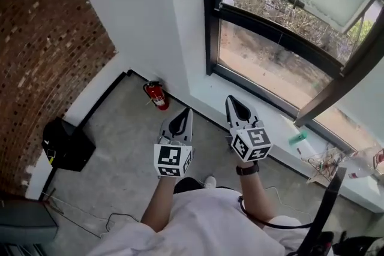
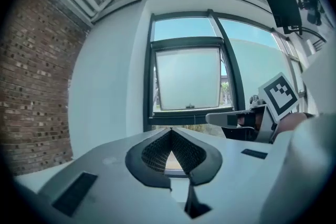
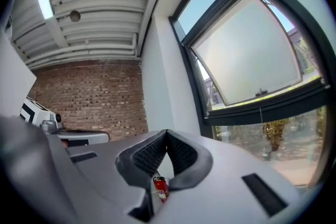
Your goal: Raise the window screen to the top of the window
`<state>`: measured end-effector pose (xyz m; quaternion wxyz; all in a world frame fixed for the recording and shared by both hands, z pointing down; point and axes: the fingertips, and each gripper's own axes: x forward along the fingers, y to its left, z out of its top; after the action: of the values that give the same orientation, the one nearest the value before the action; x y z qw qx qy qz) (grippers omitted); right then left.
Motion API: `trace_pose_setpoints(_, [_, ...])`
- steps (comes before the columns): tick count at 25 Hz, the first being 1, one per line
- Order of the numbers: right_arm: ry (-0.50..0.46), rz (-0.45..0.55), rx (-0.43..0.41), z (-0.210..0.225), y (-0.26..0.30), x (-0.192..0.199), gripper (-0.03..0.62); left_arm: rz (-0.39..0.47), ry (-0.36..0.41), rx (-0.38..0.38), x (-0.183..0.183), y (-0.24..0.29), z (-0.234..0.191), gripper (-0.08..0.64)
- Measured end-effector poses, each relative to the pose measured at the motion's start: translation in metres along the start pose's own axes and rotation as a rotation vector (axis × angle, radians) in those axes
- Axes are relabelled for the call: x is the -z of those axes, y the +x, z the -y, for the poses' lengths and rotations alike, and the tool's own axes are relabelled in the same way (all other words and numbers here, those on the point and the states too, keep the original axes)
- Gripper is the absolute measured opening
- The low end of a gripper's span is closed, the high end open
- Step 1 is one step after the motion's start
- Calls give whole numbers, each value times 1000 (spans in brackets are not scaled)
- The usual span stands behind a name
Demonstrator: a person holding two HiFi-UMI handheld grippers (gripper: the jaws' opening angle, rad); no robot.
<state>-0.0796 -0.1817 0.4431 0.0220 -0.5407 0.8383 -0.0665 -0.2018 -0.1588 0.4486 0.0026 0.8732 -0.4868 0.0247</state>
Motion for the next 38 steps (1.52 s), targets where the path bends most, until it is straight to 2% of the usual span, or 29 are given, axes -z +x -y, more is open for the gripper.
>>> trace_pose_setpoints(4, [11,-28,126,53,-6,10,-12,-16,3,175,5,69,36,-2])
trace_pose_setpoints(9, [-3,-29,252,122,16,11,-11,20,18,339,2,169,63,-2])
trace_pose_setpoints(15, [-29,-19,431,224,60,-11,-12,38,19,545,-9,295,87,-2])
trace_pose_setpoints(18, [-60,-16,476,259,92,-28,-11,53,32,618,-24,346,88,-2])
trace_pose_setpoints(22, [-39,-31,538,300,127,-31,-11,72,-31,699,-43,402,83,-2])
trace_pose_setpoints(25, [-35,-56,569,317,144,-22,-11,64,-3,734,-37,440,79,-2])
trace_pose_setpoints(30, [-10,-96,584,346,153,-2,-11,27,104,738,-17,488,88,-2])
trace_pose_setpoints(32, [7,-99,595,364,151,1,-12,15,179,740,-12,505,100,-2])
trace_pose_setpoints(38, [40,-102,634,400,134,9,-11,30,578,782,4,541,139,-2])
